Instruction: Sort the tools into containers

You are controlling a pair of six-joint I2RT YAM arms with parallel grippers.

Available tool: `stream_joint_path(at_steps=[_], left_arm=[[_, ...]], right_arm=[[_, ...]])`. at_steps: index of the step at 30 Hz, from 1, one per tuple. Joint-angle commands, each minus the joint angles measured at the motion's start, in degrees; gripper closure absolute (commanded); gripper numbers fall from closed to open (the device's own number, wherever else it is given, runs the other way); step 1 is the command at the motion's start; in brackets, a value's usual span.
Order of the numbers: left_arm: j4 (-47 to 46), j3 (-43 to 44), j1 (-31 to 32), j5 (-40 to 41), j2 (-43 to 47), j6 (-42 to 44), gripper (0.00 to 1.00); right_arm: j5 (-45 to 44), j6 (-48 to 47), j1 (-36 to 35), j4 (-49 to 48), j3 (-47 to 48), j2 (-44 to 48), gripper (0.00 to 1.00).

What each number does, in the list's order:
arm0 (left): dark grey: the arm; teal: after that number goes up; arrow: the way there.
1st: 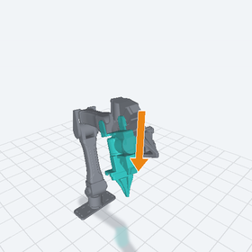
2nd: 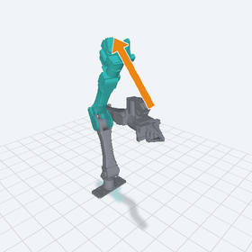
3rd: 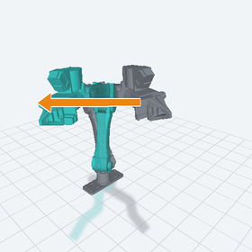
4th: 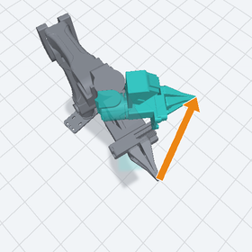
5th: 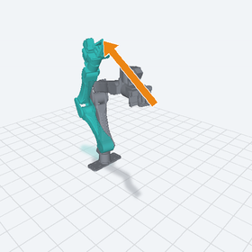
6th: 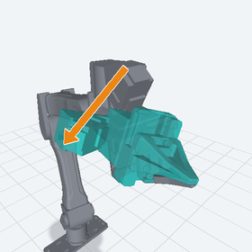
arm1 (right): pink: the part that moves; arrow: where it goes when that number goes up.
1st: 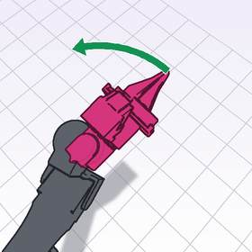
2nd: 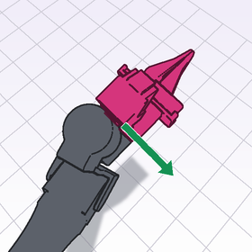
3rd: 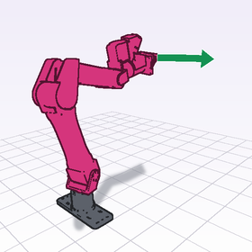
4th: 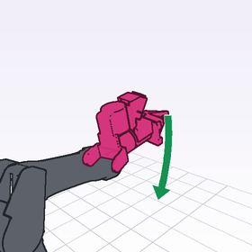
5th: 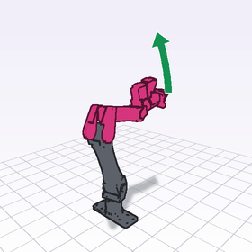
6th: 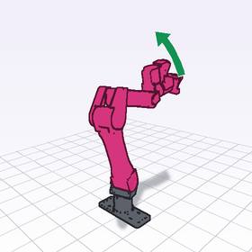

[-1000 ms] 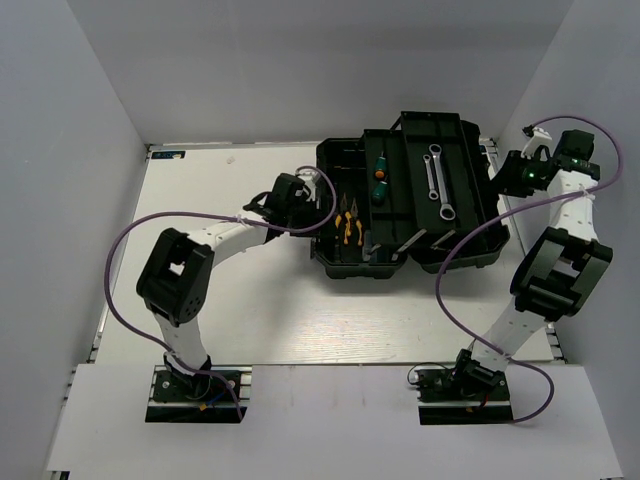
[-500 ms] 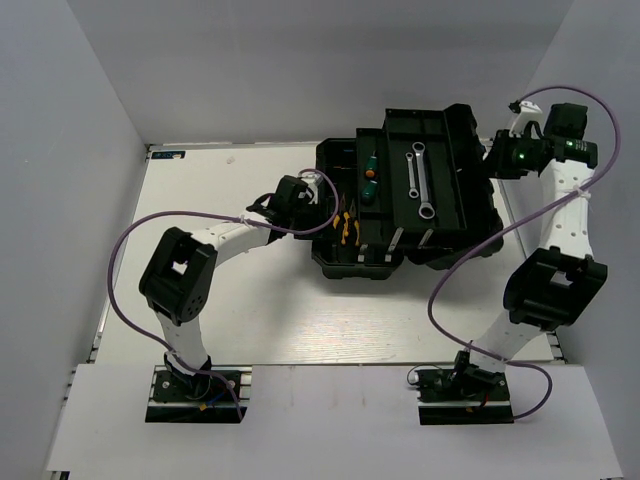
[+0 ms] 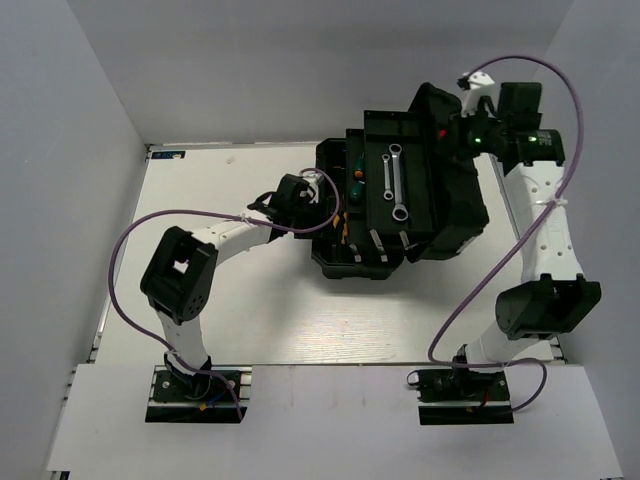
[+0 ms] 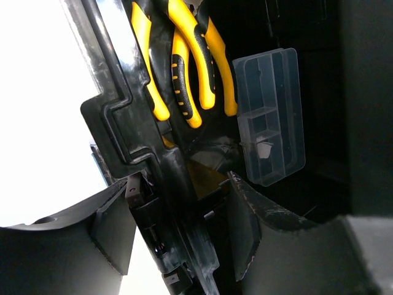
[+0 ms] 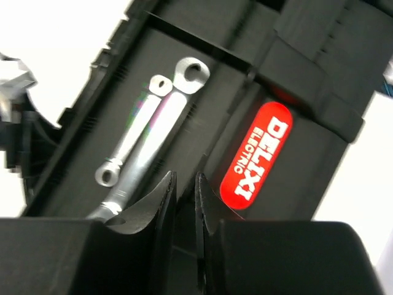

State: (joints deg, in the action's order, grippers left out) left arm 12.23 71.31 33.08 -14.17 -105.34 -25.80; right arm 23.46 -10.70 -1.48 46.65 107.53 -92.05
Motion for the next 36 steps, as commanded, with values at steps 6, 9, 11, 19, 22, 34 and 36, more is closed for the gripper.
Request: stream_joint_path(at_steps=[6,9,11,19,22,34,36], left_arm=[[-2.39,3.31,1.02,-2.17,-1.18,1.28,0.40],[-1.86,3.83,1.55,-2.17,-1.71,1.28,0.40],[-1.34,4.53,1.55,-2.17,-1.71,1.28,0.40],[1.48,7.08,1.03,0.11,-1.10,1.90,0.40],[2.01,7.09,0.50,0.64,-0.39,1.90,0.40],[7.72,12.97,0.49,4.42,7.77,2.42,0.33],[8.33,13.51,0.49,5.21,9.96,2.42,0.28]], right_arm=[[3.34,-1.16,-18.29,2.04,-0.03,-1.28,1.00],[2.55,-1.78,-21.46,2.39,0.66,-3.04,1.00],[1.94,-1.69,-23.30,2.39,1.11,-3.92,1.00],[0.88,-2.05,-25.33,3.09,2.43,-1.73,0.55],[-1.04,-1.61,-25.16,2.40,1.29,1.16,0.55],[-7.99,-2.75,-24.72,-1.48,-8.03,10.04,0.52],[-8.52,-3.01,-24.46,-2.09,-9.44,11.01,0.52]])
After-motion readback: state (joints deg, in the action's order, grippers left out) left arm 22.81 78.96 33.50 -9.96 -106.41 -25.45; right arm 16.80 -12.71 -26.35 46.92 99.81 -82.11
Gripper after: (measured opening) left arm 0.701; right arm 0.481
